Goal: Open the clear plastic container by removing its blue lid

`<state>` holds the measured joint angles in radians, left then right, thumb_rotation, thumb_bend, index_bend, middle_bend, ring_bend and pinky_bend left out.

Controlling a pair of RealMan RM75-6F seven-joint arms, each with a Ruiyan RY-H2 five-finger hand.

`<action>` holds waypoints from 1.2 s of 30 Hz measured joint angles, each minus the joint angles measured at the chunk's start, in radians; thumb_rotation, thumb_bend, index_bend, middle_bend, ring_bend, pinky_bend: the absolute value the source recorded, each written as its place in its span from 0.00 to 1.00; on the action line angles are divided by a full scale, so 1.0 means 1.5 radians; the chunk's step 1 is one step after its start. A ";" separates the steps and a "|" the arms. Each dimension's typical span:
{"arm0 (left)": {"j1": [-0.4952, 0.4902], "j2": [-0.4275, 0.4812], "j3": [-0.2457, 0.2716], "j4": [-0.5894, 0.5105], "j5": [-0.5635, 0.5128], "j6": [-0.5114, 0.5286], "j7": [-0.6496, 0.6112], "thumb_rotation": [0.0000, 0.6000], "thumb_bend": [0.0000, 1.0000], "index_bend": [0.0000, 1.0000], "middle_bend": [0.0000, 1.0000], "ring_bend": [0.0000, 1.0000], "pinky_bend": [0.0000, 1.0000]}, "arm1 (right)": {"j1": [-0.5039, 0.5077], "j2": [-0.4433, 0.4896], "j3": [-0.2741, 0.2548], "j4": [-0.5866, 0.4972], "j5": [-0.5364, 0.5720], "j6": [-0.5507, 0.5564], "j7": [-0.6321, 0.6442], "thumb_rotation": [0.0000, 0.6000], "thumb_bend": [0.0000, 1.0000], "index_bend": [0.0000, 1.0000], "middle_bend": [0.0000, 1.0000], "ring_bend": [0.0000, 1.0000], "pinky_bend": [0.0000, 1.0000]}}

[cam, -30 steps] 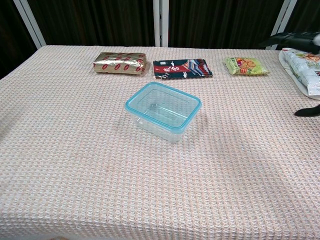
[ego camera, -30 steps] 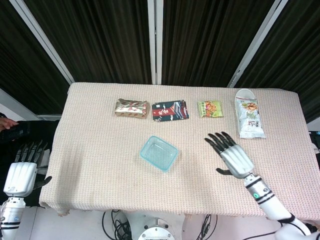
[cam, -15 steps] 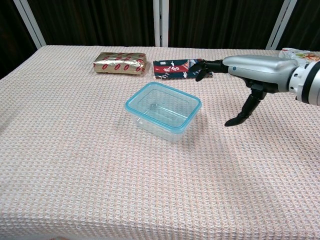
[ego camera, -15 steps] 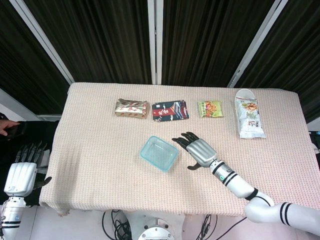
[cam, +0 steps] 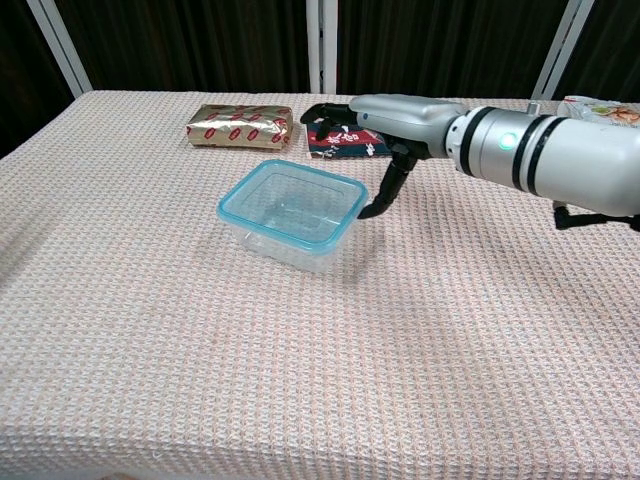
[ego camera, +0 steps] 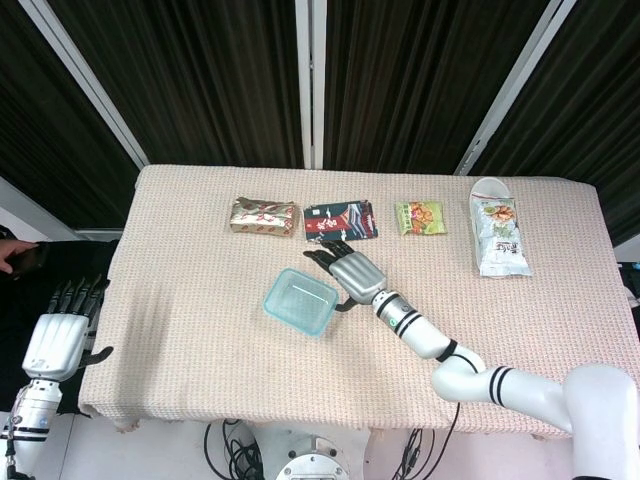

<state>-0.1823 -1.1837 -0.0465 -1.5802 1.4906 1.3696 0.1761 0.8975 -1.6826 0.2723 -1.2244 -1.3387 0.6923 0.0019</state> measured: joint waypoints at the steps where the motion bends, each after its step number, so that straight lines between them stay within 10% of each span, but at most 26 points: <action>1: -0.006 0.001 -0.001 0.000 0.002 -0.007 0.001 1.00 0.00 0.06 0.03 0.00 0.04 | 0.007 -0.007 0.003 0.010 0.003 -0.002 0.000 1.00 0.03 0.00 0.14 0.00 0.00; 10: -0.086 0.004 -0.012 -0.009 0.020 -0.097 0.000 1.00 0.00 0.06 0.03 0.00 0.04 | 0.041 -0.037 0.015 0.063 0.042 0.003 -0.071 1.00 0.03 0.00 0.12 0.00 0.00; 26: -0.345 -0.095 -0.091 0.007 -0.035 -0.399 -0.055 1.00 0.00 0.00 0.00 0.00 0.03 | -0.131 0.242 -0.050 -0.297 -0.037 0.231 -0.093 1.00 0.05 0.00 0.12 0.00 0.00; 36: -0.451 -0.161 -0.114 0.038 -0.196 -0.504 -0.013 1.00 0.00 0.00 0.00 0.00 0.05 | -0.175 0.256 -0.096 -0.305 -0.098 0.279 -0.052 1.00 0.05 0.00 0.12 0.00 0.00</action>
<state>-0.8583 -1.4250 -0.2168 -1.5227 1.1965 0.6132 0.1561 0.6347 -1.2979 0.1276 -1.6815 -1.4859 1.1104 -0.0762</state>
